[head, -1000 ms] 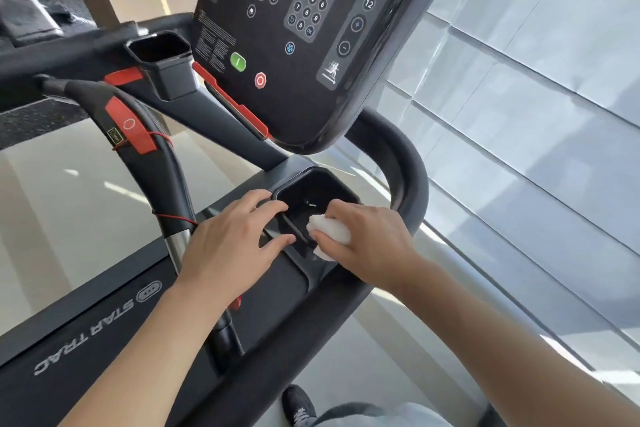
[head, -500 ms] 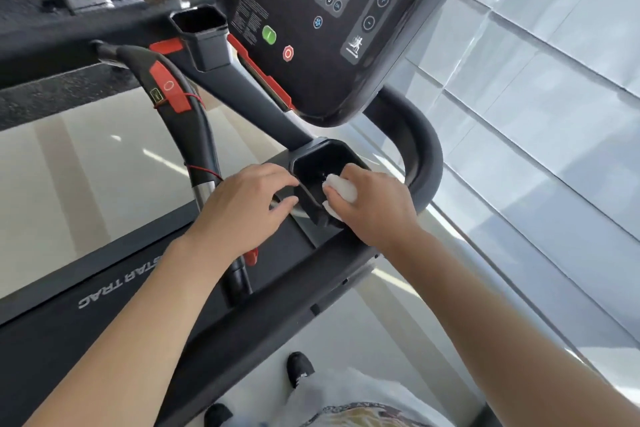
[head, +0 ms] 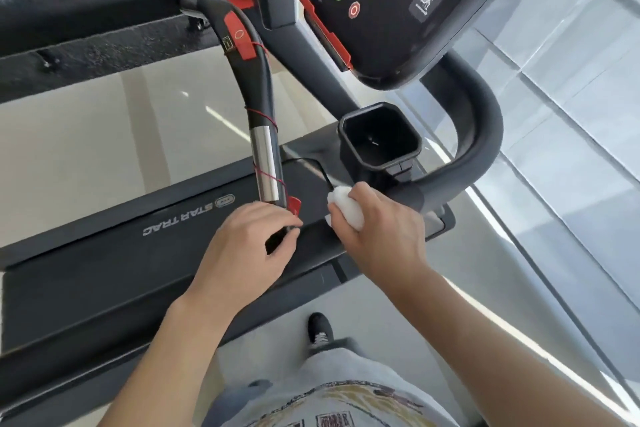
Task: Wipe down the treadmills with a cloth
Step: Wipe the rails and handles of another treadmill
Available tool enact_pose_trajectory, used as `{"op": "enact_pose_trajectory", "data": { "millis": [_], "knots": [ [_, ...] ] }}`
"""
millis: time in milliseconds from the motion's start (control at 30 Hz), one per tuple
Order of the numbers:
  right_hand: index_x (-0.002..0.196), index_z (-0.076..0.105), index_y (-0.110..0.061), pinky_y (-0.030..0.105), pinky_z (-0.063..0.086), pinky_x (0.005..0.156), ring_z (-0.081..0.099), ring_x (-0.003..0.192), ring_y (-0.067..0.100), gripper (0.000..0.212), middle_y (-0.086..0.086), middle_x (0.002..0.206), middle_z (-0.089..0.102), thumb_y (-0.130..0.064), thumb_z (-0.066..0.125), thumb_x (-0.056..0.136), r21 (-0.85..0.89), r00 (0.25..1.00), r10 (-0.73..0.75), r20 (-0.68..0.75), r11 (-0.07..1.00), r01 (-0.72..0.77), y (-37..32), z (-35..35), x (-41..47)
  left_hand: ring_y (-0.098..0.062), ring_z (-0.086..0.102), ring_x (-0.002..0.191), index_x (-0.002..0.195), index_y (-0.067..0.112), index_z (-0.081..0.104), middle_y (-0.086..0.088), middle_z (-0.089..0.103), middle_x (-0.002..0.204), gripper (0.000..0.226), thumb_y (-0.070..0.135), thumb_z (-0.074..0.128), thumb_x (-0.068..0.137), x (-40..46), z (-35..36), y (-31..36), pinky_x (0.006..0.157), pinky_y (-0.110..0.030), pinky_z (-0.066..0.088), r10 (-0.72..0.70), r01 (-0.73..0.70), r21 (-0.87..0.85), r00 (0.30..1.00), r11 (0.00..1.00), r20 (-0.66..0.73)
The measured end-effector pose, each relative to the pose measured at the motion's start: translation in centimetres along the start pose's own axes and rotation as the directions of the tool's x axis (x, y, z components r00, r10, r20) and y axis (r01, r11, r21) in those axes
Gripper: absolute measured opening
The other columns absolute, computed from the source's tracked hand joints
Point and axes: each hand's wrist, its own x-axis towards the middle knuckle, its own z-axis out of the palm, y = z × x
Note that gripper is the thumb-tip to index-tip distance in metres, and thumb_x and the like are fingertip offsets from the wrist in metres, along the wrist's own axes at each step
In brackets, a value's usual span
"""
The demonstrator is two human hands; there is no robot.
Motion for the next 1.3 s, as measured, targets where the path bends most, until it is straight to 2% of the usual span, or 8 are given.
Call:
{"op": "enact_pose_trajectory", "data": {
  "millis": [200,300,433,500,567,800,1100,1300],
  "knots": [
    [0.082,0.051,-0.021,0.024,0.034,0.042,0.047,0.049,0.014,0.034,-0.011,0.065,0.055,-0.045,0.069,0.096,0.081,0.998,-0.066,-0.002,0.995,0.066,-5.0,1.5,-2.6,-0.005,0.064,0.112,0.122,0.026,0.074,0.018,0.071,0.118,0.023,0.026,0.065,0.101,-7.0,-2.8,-1.0,0.099,-0.029,0.052,-0.180,0.180,0.003,0.981,0.984,-0.070],
    [0.084,0.055,-0.021,0.022,0.031,0.044,0.050,0.050,0.017,0.031,-0.011,0.065,0.057,-0.044,0.071,0.094,0.116,0.997,-0.076,-0.014,0.990,0.077,-8.9,2.7,-4.4,-0.006,0.061,0.123,0.133,0.027,0.070,0.015,0.069,0.131,0.032,0.026,0.067,0.101,-11.5,-4.7,-2.5,0.107,-0.035,0.047,-0.218,0.226,0.071,0.970,0.972,-0.110],
    [0.096,0.059,-0.017,0.030,0.047,0.050,0.059,0.058,0.021,0.030,-0.011,0.074,0.063,-0.046,0.069,0.096,0.260,0.979,-0.181,0.089,0.953,0.152,-16.0,4.5,-8.8,-0.012,0.047,0.143,0.147,0.028,0.059,0.009,0.056,0.152,0.051,0.020,0.068,0.097,-19.0,-7.2,-4.7,0.125,-0.042,0.026,-0.289,0.322,0.185,0.939,0.928,-0.186],
    [0.098,0.057,-0.017,0.028,0.045,0.048,0.056,0.057,0.017,0.028,-0.014,0.073,0.059,-0.041,0.071,0.096,0.331,0.958,-0.252,0.137,0.923,0.195,-19.8,5.5,-11.4,-0.019,0.040,0.150,0.148,0.024,0.058,0.005,0.049,0.159,0.052,0.018,0.067,0.098,-23.2,-8.6,-5.4,0.126,-0.051,0.026,-0.334,0.380,0.190,0.913,0.905,-0.236],
    [0.100,0.054,-0.018,0.030,0.047,0.051,0.057,0.060,0.015,0.027,-0.016,0.075,0.057,-0.041,0.068,0.097,0.381,0.925,-0.303,0.228,0.902,0.202,-23.3,6.3,-14.0,-0.023,0.041,0.149,0.145,0.018,0.060,0.000,0.049,0.159,0.047,0.016,0.066,0.098,-27.9,-10.0,-6.1,0.122,-0.050,0.032,-0.373,0.428,0.166,0.884,0.888,-0.283],
    [0.096,0.051,-0.023,0.039,0.056,0.072,0.064,0.077,0.017,0.030,-0.010,0.082,0.067,-0.051,0.060,0.098,0.515,0.764,-0.403,0.504,0.850,0.109,-35.1,7.5,-23.5,-0.028,0.052,0.136,0.139,0.014,0.064,-0.005,0.059,0.147,0.042,0.016,0.069,0.097,-45.5,-13.5,-7.1,0.114,-0.047,0.043,-0.643,0.715,0.045,0.652,0.697,-0.402],
    [0.097,0.058,-0.027,0.038,0.056,0.072,0.065,0.080,0.013,0.032,-0.011,0.083,0.068,-0.058,0.062,0.093,0.622,0.561,-0.662,0.497,0.722,0.301,-48.3,7.6,-31.3,-0.019,0.045,0.137,0.144,0.018,0.059,0.003,0.054,0.150,0.041,0.023,0.059,0.103,-59.7,-16.1,-4.4,0.114,-0.037,0.040,-0.765,0.856,-0.165,0.331,0.489,-0.553],
    [0.091,0.060,-0.025,0.037,0.057,0.062,0.065,0.065,0.010,0.028,-0.008,0.076,0.067,-0.052,0.067,0.090,0.724,0.399,-0.791,0.463,0.598,0.344,-53.6,8.5,-35.2,-0.019,0.047,0.133,0.141,0.017,0.062,0.002,0.057,0.144,0.039,0.023,0.061,0.102,-64.3,-16.7,-4.5,0.108,-0.026,0.035,-0.772,0.879,-0.264,0.165,0.398,-0.615]
  ]
}}
